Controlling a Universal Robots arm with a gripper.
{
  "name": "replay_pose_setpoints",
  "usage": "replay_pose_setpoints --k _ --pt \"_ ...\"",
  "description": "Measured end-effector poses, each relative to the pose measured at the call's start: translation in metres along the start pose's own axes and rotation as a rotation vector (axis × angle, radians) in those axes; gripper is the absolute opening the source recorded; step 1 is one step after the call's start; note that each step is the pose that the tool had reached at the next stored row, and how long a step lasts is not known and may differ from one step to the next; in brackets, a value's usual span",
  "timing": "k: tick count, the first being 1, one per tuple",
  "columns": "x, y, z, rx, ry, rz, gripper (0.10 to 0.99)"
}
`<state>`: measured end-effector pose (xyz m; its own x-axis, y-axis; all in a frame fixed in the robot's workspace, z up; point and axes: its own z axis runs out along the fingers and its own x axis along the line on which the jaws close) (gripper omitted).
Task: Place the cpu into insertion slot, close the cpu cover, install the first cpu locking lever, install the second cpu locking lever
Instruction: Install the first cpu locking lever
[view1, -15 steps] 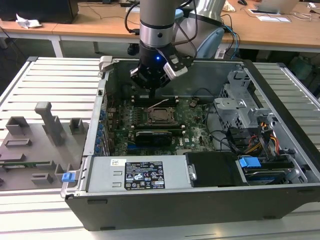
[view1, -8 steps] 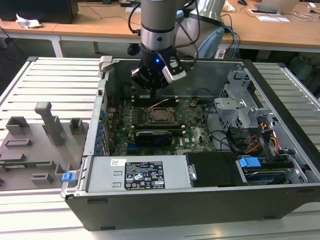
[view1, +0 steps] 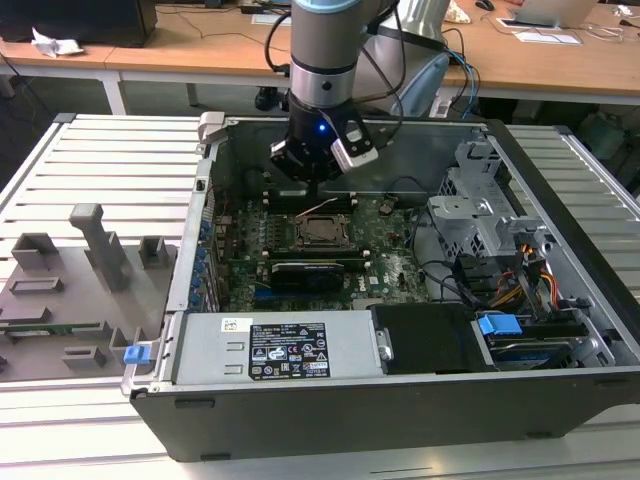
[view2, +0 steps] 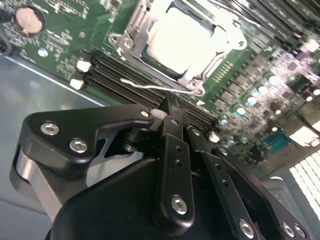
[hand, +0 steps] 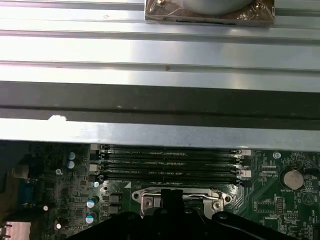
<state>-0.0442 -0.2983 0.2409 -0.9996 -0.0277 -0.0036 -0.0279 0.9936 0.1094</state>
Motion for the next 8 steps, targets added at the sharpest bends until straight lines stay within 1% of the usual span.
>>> replay_pose_setpoints --k 5,8 --pt "-0.0024 0.0000 0.0037 0.000 0.0040 -0.038 0.106" --pt "-0.0057 0.0007 0.0057 0.000 0.0042 -0.039 0.106"
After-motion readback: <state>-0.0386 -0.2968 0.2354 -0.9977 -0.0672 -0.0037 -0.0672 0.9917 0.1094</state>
